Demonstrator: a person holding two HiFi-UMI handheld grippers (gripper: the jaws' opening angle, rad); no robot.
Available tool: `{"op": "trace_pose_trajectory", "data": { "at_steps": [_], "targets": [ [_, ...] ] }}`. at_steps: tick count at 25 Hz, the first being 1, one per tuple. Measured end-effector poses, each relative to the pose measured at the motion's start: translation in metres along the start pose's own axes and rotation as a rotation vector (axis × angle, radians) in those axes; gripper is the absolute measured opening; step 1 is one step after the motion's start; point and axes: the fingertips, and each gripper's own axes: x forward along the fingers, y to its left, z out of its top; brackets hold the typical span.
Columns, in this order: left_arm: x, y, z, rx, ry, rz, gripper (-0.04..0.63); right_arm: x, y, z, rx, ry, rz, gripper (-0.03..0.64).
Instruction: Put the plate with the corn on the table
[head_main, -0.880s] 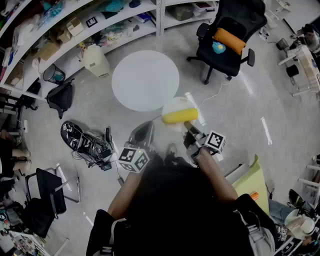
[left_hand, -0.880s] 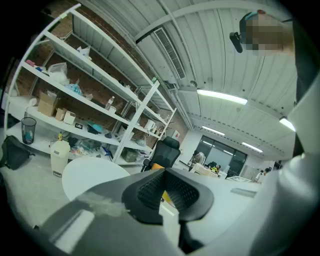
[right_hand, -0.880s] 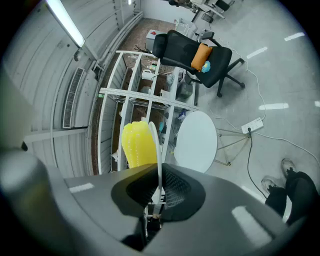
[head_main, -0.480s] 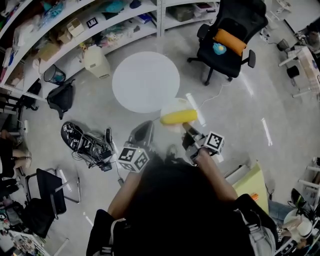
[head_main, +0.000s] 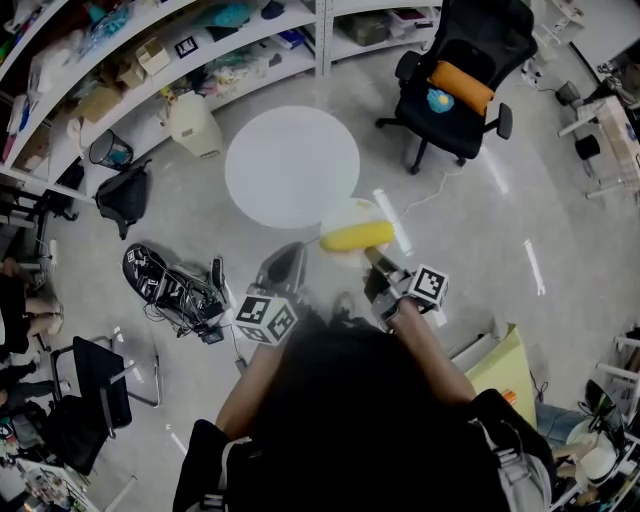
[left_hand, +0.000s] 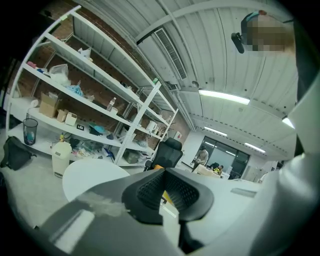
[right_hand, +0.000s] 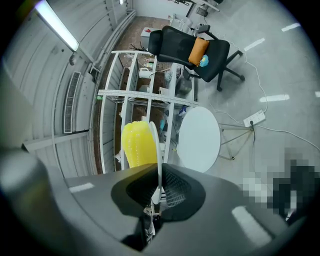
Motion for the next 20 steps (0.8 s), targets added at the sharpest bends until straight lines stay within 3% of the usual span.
{"op": "trace_pose_trajectory", "data": {
  "at_steps": [20],
  "targets": [
    [0.009,-0.024,-0.012,-0.006,-0.003,0.045,0.004,-0.016,-0.001,0.018,0.015,0.022,0.019,0.026]
  ]
}}
